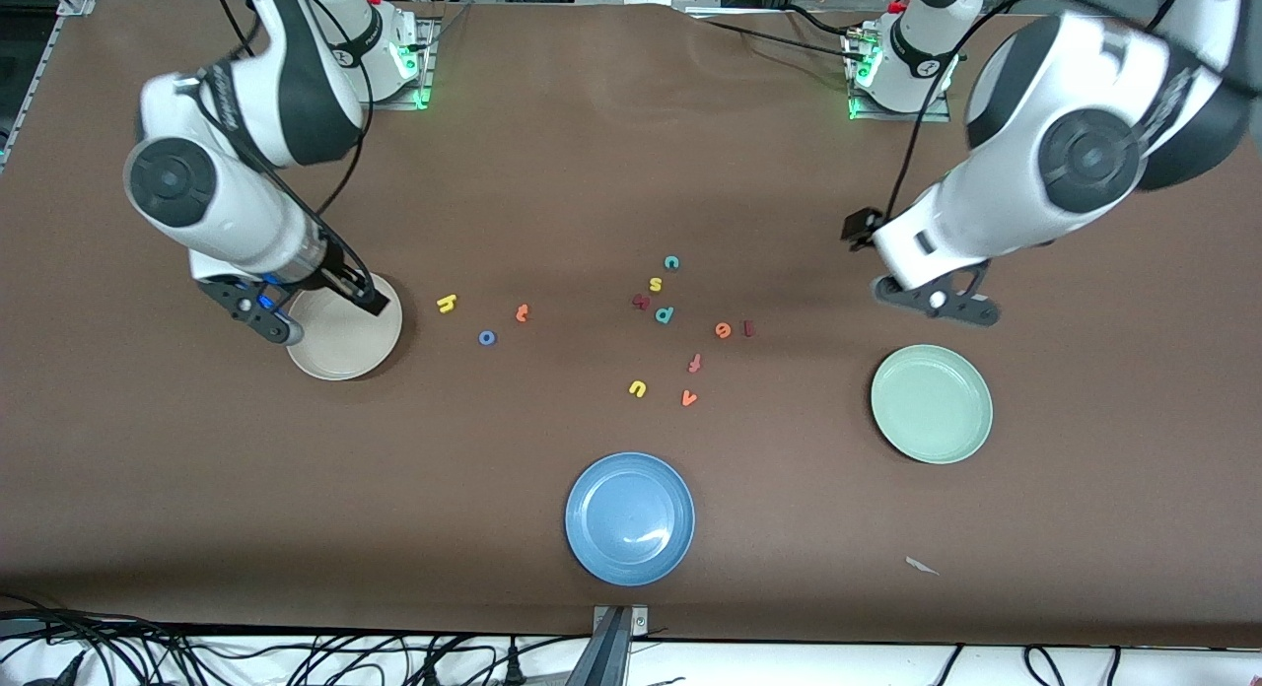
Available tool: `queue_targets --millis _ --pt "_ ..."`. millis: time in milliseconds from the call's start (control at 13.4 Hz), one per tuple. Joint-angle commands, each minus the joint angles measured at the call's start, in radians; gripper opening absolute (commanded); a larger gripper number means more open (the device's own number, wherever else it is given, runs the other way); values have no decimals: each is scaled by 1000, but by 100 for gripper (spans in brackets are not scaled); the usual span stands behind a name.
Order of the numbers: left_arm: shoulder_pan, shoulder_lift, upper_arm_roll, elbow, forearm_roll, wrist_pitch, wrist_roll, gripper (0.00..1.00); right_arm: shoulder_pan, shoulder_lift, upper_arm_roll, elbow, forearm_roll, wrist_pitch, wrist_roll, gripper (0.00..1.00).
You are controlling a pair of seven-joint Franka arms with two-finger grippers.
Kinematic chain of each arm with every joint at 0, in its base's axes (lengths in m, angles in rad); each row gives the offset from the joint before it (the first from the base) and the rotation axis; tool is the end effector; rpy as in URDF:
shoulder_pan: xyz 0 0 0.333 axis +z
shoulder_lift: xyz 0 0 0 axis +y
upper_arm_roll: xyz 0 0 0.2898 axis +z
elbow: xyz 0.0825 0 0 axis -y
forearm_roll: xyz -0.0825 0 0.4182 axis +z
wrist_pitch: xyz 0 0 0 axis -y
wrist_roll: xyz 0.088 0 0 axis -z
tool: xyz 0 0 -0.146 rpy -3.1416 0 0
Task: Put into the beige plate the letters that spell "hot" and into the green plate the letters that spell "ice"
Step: 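Reach the right gripper to yellow 4 while the left gripper reaches orange 6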
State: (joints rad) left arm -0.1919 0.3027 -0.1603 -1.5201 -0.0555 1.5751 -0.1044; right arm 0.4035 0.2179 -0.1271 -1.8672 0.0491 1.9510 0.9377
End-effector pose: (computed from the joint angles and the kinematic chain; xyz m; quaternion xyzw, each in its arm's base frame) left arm 0.6007 -0.2211 0.4004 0.9842 -0.1184 -0.1301 0.0227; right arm 0.5906 0.1740 0.3088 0.9404 -0.3334 -0.0590 0.0308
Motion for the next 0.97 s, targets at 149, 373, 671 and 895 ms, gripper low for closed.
queue_targets --millis 149,373,671,895 --pt "-32 146 7 43 -14 204 -24 100 0 -26 61 -268 29 302 243 99" --pt "-110 217 8 37 5 324 -154 100 0 0 76 -366 31 439 259 98" --pt "-158 300 5 32 92 411 -196 100 0 63 96 -382 31 482 297 76" --pt "-187 323 5 31 94 456 -178 100 0 106 121 -398 31 561 311 76"
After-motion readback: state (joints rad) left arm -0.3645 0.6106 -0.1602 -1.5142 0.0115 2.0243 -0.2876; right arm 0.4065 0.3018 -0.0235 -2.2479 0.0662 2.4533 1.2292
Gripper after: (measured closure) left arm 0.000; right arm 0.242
